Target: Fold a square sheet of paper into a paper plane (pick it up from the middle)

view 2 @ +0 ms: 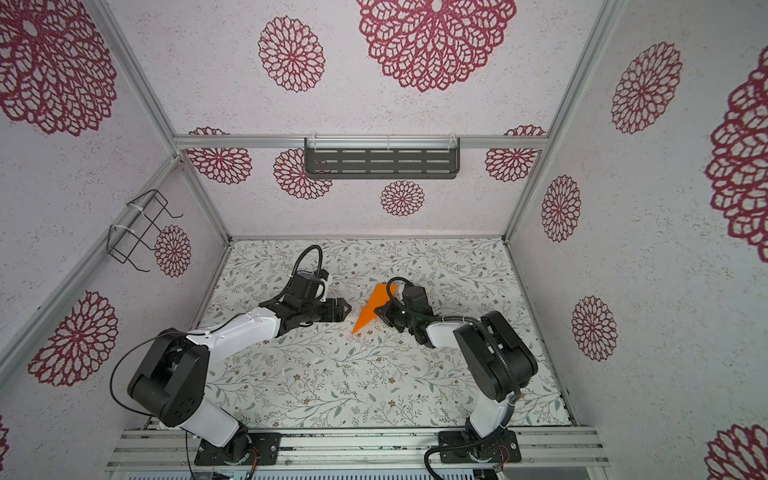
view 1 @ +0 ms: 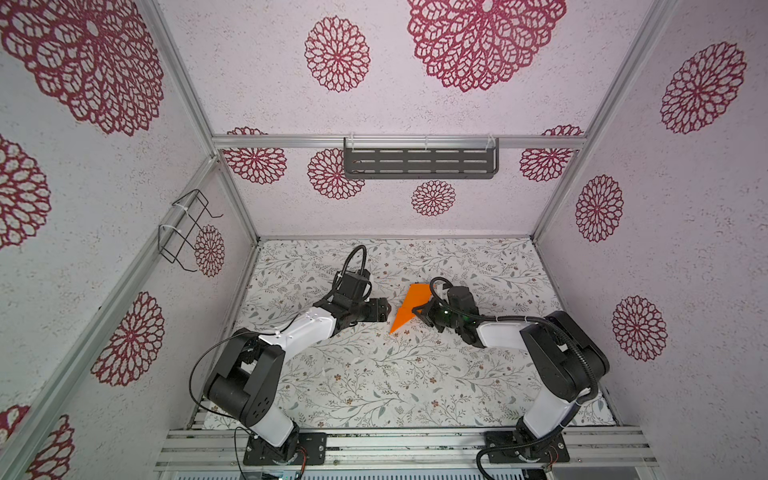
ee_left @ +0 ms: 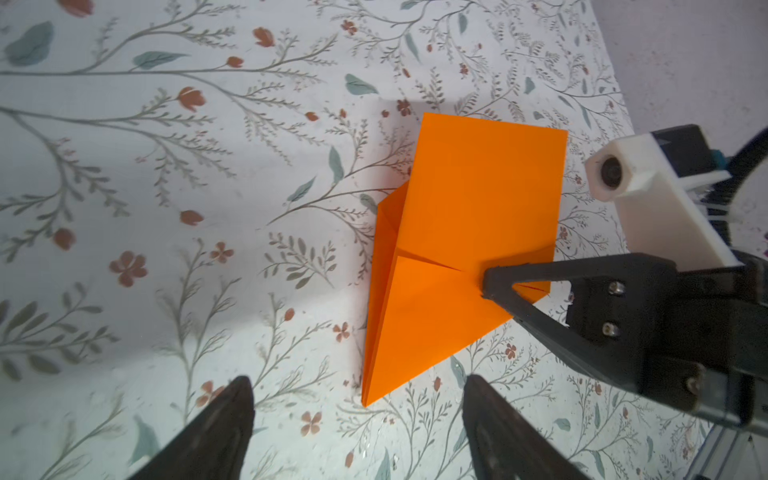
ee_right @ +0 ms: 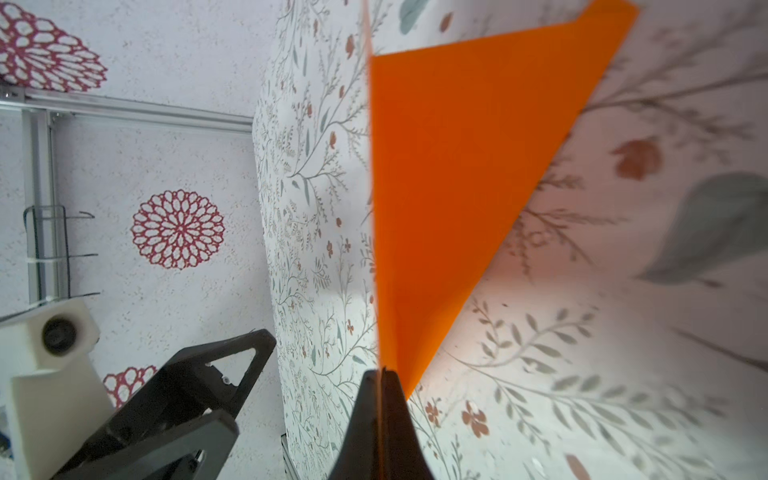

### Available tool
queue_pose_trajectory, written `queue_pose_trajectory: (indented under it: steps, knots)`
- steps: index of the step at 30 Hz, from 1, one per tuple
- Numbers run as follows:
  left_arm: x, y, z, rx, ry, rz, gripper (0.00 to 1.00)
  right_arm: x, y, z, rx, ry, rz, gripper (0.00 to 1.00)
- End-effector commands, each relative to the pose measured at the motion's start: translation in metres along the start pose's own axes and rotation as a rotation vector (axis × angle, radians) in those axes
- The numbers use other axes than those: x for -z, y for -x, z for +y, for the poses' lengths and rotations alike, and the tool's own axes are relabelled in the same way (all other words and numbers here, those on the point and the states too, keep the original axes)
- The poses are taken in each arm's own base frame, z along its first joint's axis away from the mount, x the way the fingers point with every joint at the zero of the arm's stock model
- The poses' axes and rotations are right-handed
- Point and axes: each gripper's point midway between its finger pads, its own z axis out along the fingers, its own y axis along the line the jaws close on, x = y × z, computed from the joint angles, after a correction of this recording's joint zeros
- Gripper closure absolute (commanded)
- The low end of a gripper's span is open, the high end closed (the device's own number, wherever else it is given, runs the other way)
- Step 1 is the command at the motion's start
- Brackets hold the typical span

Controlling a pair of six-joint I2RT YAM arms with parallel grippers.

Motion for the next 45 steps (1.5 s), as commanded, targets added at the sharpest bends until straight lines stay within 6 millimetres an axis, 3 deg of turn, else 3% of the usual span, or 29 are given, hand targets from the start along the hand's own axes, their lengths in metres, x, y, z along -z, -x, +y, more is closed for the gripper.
queue_pose_trajectory:
  steps: [1, 11, 20, 29, 36, 45]
  knots:
    - [-0.005, 0.019, -0.036, -0.211, -0.068, -0.139, 0.17, 0.014, 0.009, 0.007, -0.081, 0.010, -0.047, 1.00]
    - [-0.039, -0.009, -0.069, -0.588, -0.109, -0.153, 0.20, 0.025, 0.015, 0.006, -0.240, -0.006, -0.056, 0.99]
    - [-0.065, -0.030, -0.073, -0.817, -0.101, -0.181, 0.30, 0.022, 0.011, 0.003, -0.329, -0.038, -0.015, 0.99]
    - [-0.082, -0.032, -0.078, -0.919, -0.114, -0.212, 0.44, 0.019, 0.008, 0.003, -0.363, -0.063, 0.018, 0.99]
    - [-0.086, -0.037, -0.079, -0.938, -0.130, -0.201, 0.62, 0.015, 0.005, -0.003, -0.385, -0.092, 0.048, 1.00]
    - [-0.088, -0.042, -0.078, -0.941, -0.135, -0.185, 0.74, 0.012, 0.001, -0.009, -0.396, -0.119, 0.065, 0.98]
